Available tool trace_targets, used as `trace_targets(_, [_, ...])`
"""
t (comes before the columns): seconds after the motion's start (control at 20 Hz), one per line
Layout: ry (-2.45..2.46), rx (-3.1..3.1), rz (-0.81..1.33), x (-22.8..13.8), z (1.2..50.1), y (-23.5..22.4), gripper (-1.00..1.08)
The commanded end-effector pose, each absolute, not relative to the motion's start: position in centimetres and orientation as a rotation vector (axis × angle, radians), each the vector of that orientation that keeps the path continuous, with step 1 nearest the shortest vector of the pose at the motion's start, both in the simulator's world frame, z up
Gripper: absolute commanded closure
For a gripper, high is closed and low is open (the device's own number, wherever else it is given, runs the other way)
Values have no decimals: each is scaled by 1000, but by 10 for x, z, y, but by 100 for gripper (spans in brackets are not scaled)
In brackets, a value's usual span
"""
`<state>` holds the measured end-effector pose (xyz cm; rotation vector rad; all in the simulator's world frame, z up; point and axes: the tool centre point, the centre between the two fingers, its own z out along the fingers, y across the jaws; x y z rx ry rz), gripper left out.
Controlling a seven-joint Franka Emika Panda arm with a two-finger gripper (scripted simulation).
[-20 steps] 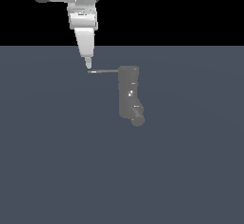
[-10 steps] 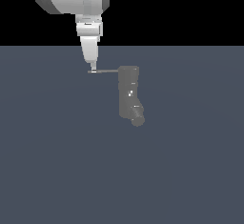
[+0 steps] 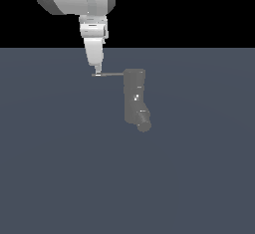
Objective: Turn on the faucet by rotating a designated handle.
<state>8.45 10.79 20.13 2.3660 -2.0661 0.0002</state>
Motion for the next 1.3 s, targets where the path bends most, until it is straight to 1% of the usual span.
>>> trace_targets(0.0, [-2066, 2366, 0, 78, 201, 107, 108])
trace_targets(1.25, [-2066, 2366, 0, 9, 201, 95, 108])
